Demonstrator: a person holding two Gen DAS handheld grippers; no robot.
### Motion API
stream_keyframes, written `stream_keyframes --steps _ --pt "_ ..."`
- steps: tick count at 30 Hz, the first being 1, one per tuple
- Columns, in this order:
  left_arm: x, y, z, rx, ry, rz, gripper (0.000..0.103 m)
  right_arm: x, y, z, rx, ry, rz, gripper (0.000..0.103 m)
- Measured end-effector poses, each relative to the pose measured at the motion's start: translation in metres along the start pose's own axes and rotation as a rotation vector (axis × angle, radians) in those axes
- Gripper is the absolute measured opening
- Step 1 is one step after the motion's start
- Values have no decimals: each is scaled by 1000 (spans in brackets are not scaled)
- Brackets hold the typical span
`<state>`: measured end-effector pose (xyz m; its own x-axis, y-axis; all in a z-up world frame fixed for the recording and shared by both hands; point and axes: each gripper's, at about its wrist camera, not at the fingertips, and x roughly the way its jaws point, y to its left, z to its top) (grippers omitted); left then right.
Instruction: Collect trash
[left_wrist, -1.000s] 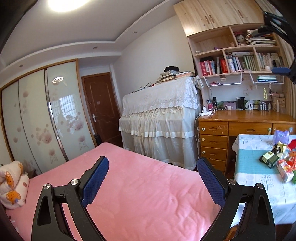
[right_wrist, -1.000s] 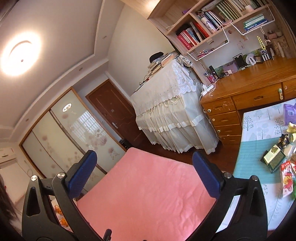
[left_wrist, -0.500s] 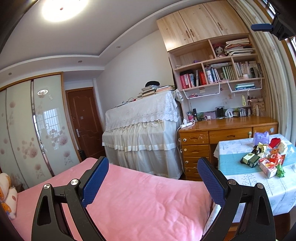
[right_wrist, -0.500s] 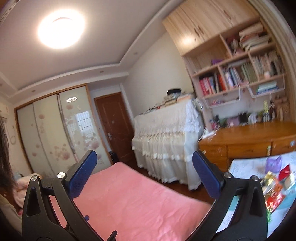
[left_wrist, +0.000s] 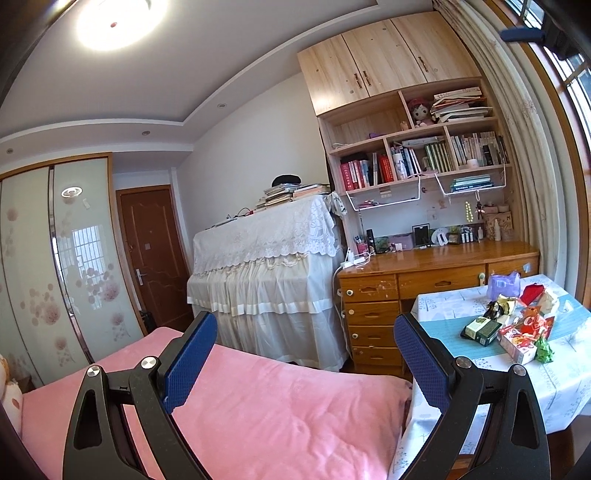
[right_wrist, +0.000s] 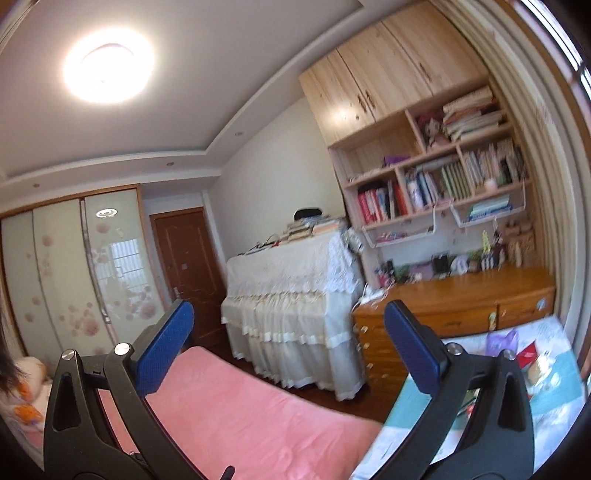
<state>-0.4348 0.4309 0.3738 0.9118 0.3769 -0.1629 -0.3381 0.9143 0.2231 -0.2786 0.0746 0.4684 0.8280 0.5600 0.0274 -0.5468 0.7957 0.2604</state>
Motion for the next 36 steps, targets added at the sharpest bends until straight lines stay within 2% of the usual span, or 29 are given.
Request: stream_keyframes --steps 4,7,9,12,19,27,32,36 --pt "10 -1 2 -2 8 -38 98 -18 19 -3 -65 -46 38 102" --pt "14 -2 -1 4 23 -69 98 -44 27 -11 -15 -82 68 102" --pt "17 -2 -3 6 32 -92 98 -52 27 -17 47 -26 96 102" --pt "23 -4 -7 15 42 -124 98 -61 33 -21 80 79 50 102" --pt "41 -10 -24 24 98 -189 98 -60 38 -49 106 144 8 102" --pt "63 -8 -40 39 89 -161 98 -5 26 -71 151 191 -68 102" --pt "81 -10 -48 38 124 -172 98 42 6 -78 216 267 -79 102" --pt "93 -14 -53 32 130 -180 98 66 -9 -88 248 291 -115 102"
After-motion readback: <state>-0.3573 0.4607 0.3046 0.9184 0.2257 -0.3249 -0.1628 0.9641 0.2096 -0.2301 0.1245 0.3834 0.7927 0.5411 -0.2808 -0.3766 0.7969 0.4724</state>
